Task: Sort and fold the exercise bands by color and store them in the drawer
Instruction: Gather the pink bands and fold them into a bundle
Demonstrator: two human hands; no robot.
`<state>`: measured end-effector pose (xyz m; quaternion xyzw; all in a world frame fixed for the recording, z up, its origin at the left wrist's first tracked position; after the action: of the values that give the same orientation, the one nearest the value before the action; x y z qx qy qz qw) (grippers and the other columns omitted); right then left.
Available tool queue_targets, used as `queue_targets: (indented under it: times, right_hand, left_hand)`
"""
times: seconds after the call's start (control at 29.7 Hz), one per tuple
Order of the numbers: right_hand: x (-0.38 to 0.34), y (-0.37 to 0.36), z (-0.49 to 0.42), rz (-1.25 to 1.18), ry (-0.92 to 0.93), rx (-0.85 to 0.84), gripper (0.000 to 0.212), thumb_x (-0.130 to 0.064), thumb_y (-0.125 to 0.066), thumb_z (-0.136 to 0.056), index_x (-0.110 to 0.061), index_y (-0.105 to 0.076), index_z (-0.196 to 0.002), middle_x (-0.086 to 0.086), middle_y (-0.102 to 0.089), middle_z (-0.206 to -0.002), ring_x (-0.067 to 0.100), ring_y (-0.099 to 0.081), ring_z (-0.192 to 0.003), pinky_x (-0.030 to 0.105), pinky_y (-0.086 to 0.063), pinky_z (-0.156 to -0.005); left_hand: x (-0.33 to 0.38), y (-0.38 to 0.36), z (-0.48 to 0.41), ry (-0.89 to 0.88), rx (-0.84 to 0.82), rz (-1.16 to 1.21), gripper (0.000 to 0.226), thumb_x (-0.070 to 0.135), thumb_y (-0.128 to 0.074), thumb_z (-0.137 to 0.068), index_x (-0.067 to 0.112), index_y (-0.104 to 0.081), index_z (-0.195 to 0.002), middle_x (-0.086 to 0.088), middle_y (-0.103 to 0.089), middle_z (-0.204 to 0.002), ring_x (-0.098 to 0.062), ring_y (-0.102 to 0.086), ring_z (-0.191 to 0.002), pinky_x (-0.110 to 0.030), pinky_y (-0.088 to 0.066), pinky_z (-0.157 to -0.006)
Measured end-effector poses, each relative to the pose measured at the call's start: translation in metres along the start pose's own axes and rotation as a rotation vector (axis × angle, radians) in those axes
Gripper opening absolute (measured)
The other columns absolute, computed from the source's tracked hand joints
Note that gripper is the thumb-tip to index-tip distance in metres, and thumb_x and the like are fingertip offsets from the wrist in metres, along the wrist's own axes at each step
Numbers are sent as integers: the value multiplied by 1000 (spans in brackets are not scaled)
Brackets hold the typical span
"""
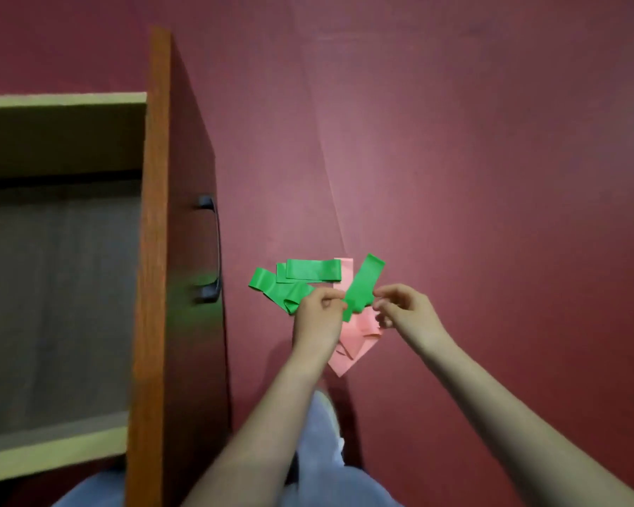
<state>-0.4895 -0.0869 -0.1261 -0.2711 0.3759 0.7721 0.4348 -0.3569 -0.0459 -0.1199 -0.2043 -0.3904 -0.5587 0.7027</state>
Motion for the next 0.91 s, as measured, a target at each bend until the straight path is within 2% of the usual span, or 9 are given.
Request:
queue_targets:
  times: [0.1, 0.27, 0.4, 0.54, 0.61, 0.71, 0.77, 0.84, 0.91]
  right_hand:
    - [30, -2, -26, 84, -31, 17, 21, 10, -48, -84, -9, -56, -80, 3, -48, -64, -1, -47, -39, 7, -37, -46]
    - [90, -19, -64, 195, -66, 60, 19, 7, -55, -79, -5, -65, -90, -8, -52, -65, 17, -49, -66, 15, -38, -61]
    - [141, -40, -97, 298, -149, 57, 20, 2, -55, -78, -7, -66, -92, 7, -62, -81, 18, -52, -79, 24, -37, -65]
    - [174, -55, -116, 411, -261, 61, 26, -9, -57, -81, -5, -62, -106, 17, -64, -109, 32, -59, -101, 33, -43, -86]
    - [189, -65, -128, 458, -248, 76, 31, -19, -60, -81, -6, -59, -108, 18, -61, -113, 34, -56, -106, 37, -43, -89]
    - [195, -69, -139, 589, -245, 154, 42, -37, -61, -80, -13, -55, -113, 12, -57, -117, 32, -49, -114, 40, -38, -93]
    - [200, -74, -135, 618, -277, 149, 34, -37, -60, -80, -15, -59, -107, 13, -61, -111, 33, -49, -113, 38, -36, -90]
    - [204, -81, -130, 556, -223, 126, 23, -27, -59, -81, -14, -64, -99, 16, -66, -100, 35, -54, -104, 38, -38, -85]
    - [200, -86, -121, 289, -164, 109, 18, -13, -59, -82, -12, -66, -98, 11, -65, -86, 30, -59, -86, 38, -44, -80]
  left_hand:
    - [-25, -11, -28, 15, 5, 31, 25, -7, -48, -83, 14, -57, -74, 5, -56, -71, -18, -54, -79, -17, -42, -72]
    - [-71, -37, -58, 125, -23, 40, 20, -4, -52, -84, -4, -62, -102, 2, -56, -78, -10, -51, -75, -1, -38, -60]
    - [-112, -53, -83, 177, -75, 49, 15, -4, -52, -84, 5, -60, -93, 1, -57, -78, -5, -51, -71, -1, -39, -58]
    - [-144, -52, -95, 241, -37, 15, 19, -3, -53, -84, -6, -62, -100, -5, -59, -84, -14, -52, -80, 0, -38, -57]
    - [-155, -52, -101, 263, -29, 22, 18, -5, -52, -84, -9, -61, -100, -3, -57, -74, -11, -53, -73, -2, -39, -55]
    - [-167, -47, -106, 287, 4, 99, 16, -5, -51, -85, 2, -61, -97, 2, -56, -70, 8, -55, -51, -2, -39, -51]
    - [-178, -40, -101, 325, 52, 104, 16, -3, -52, -85, 6, -60, -96, 3, -56, -71, 13, -54, -50, -1, -39, -51]
    - [-185, -33, -95, 355, 95, 95, 17, -2, -53, -85, 3, -61, -99, 4, -58, -75, 6, -57, -60, -2, -40, -56]
    - [-188, -32, -90, 374, 118, 100, 18, 0, -52, -87, 4, -62, -101, 0, -61, -84, -4, -57, -77, -6, -42, -64]
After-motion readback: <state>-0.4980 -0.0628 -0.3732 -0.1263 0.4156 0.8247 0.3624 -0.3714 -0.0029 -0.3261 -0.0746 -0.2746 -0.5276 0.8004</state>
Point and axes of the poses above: each hand's wrist, its own z-axis away from the middle knuckle, its own y-axis out of the back of the hand, x = y × z, the point moved 3 cm from there along -z, towards the middle knuckle
